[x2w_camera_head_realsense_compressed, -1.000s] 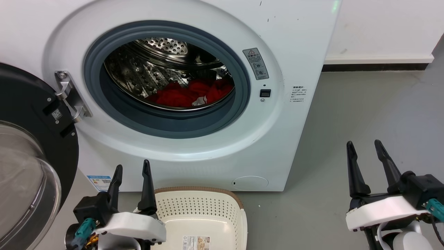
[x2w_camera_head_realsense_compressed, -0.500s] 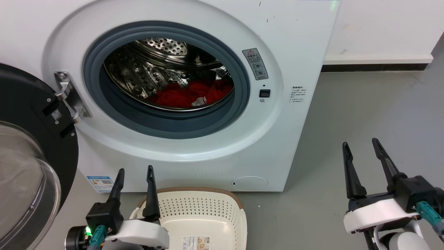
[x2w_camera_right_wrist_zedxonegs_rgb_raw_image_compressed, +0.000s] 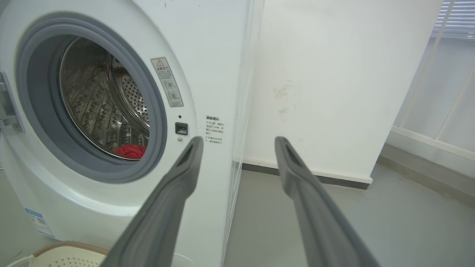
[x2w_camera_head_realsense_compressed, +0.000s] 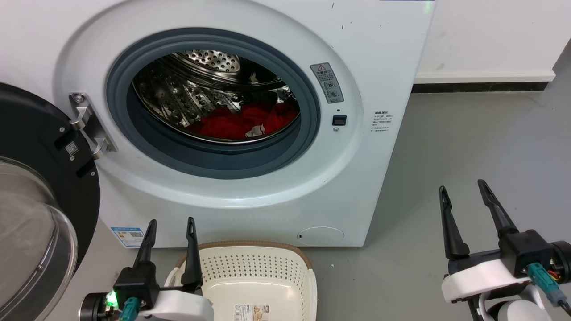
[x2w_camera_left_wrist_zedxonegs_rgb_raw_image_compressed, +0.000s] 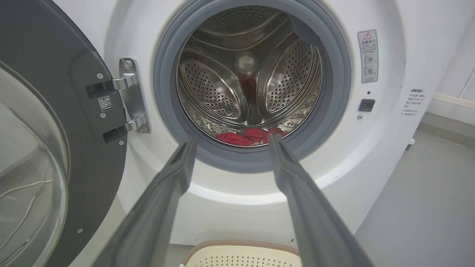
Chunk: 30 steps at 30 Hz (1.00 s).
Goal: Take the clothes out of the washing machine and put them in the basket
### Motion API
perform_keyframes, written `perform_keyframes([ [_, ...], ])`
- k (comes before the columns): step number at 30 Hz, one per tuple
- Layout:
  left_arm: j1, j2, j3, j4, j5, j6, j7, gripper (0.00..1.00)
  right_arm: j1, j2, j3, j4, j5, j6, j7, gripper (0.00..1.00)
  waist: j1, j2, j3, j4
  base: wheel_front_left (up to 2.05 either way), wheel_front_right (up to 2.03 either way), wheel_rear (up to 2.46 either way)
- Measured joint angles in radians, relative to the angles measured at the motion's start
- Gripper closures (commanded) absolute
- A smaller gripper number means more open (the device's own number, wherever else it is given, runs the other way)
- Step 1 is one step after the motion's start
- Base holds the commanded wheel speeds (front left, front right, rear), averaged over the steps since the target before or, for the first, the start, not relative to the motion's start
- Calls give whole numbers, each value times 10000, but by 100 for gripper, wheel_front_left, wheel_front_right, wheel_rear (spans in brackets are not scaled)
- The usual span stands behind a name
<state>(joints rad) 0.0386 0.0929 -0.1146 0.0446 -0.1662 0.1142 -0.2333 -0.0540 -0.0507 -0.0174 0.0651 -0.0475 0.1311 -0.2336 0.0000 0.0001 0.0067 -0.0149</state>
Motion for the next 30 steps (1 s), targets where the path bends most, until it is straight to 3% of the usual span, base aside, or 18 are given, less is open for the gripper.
perform_keyframes([
  [8, 8, -65, -4, -92, 759, -86, -150, 0, 30, 0, 50, 13, -360, 0, -136, 0, 0, 0, 6, 20, 0, 0, 0],
  [21, 170, -349, 568, 132, 828, -842, -297, 0, 35, 0, 115, 332, -40, 0, -297, 0, 0, 0, -6, 35, 0, 0, 0],
  [30, 170, -399, 675, 174, 1005, -1028, -297, 0, 35, 0, 115, 397, 136, 0, -297, 0, -1, 0, -51, 19, 0, 0, 0],
])
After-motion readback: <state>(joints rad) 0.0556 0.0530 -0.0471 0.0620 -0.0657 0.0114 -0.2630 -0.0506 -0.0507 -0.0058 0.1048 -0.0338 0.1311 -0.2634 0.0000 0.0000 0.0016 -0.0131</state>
